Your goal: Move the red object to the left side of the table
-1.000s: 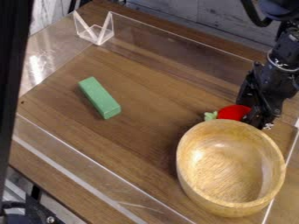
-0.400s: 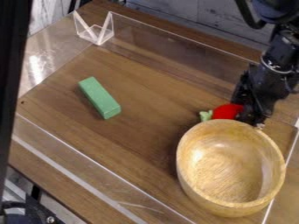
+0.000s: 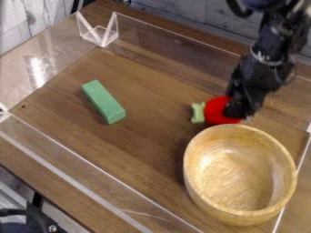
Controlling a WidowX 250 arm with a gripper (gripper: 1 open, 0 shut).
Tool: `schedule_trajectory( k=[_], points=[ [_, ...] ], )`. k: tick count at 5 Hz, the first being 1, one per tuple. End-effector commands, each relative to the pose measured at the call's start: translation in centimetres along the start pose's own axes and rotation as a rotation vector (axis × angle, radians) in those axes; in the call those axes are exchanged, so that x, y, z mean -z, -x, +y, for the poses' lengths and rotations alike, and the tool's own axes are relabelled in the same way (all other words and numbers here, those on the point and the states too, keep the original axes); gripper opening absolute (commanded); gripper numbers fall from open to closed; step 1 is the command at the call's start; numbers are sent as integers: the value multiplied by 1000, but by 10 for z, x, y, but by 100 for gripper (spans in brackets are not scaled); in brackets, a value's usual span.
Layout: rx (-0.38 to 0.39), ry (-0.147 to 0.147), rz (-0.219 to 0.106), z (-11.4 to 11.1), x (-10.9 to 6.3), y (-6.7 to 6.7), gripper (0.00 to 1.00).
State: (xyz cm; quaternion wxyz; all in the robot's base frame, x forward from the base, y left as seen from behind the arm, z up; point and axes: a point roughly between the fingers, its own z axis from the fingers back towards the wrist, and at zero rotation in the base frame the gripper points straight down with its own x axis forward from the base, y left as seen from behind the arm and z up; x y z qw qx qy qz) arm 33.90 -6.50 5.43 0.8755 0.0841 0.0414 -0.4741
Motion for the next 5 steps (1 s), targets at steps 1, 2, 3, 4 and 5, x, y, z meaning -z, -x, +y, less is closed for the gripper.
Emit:
schedule_trajectory(
  k=[1,2,3,4,5],
  points=[
    [25,-70,-49,1,-32,-5,0],
    [-7,-71,-48,-6,-40,-21,0],
    [-37,-67,-46,-9,-41,-39,0],
    [-75,-92,-23,4,-50,-16,0],
    [-178,-109,11,17,-51,8,0]
  ],
)
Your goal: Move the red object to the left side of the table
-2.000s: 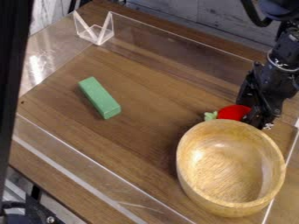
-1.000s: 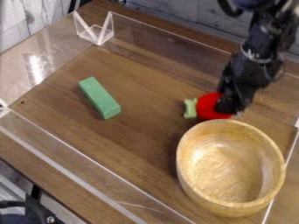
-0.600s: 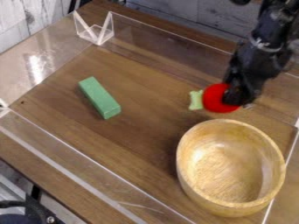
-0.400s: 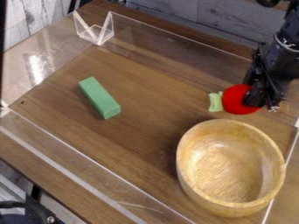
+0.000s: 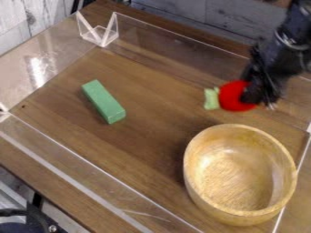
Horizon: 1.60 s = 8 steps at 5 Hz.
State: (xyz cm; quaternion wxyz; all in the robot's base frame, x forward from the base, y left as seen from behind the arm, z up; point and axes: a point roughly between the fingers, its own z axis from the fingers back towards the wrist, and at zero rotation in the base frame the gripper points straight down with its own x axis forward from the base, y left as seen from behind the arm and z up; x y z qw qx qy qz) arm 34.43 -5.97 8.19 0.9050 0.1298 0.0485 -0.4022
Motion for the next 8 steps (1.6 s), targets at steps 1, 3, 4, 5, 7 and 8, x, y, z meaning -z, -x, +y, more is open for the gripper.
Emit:
schedule_trajectory(
  k=[1,3,4,5,7,8],
  points=[
    [-139,-49,-25,31,-14,28,0],
    [-238,-59,-5,63,-14,64,0],
    [-280,-59,-4,77,-12,77,0],
    [-325,-56,-3,91,-9,92,0],
    [-306,-69,-27,104,-10,109,0],
    [-357,-64,-24,105,-3,121,0]
  ],
)
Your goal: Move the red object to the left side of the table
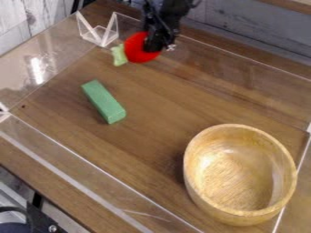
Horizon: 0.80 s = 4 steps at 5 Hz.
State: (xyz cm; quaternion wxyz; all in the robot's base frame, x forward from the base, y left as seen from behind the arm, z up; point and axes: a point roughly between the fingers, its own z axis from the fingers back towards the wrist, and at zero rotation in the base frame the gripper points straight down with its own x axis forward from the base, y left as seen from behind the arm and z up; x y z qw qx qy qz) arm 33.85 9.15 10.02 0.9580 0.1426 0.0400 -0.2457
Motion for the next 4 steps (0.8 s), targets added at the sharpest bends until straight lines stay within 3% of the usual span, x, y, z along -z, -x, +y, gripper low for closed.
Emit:
schedule_trajectory(
  k=[1,3,4],
  points=[
    [-75,-48,-64,17,-14,14,0],
    [-160,-48,-63,39,23,16,0],
    [-193,-46,-67,51,33,22,0]
  ],
)
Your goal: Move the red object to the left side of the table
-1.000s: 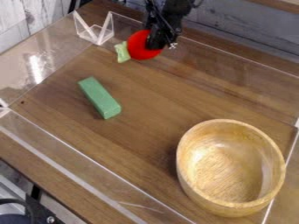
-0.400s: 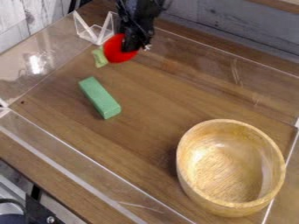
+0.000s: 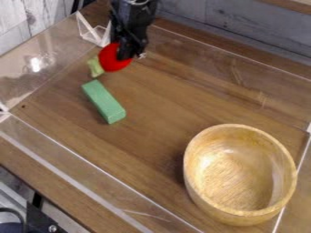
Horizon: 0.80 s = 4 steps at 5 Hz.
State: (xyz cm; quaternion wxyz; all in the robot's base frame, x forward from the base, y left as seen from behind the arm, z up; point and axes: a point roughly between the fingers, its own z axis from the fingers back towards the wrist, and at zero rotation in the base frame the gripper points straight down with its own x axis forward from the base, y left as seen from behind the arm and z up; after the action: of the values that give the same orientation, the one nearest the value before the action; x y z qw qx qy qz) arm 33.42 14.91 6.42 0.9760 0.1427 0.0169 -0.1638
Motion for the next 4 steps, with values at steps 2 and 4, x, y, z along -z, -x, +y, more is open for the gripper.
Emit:
schedule_trajectory(
  k=[2,4],
  points=[
    [-87,-12,-62,40,-2,0,0],
    [-62,35,-105,29,15,-18,100]
  ],
)
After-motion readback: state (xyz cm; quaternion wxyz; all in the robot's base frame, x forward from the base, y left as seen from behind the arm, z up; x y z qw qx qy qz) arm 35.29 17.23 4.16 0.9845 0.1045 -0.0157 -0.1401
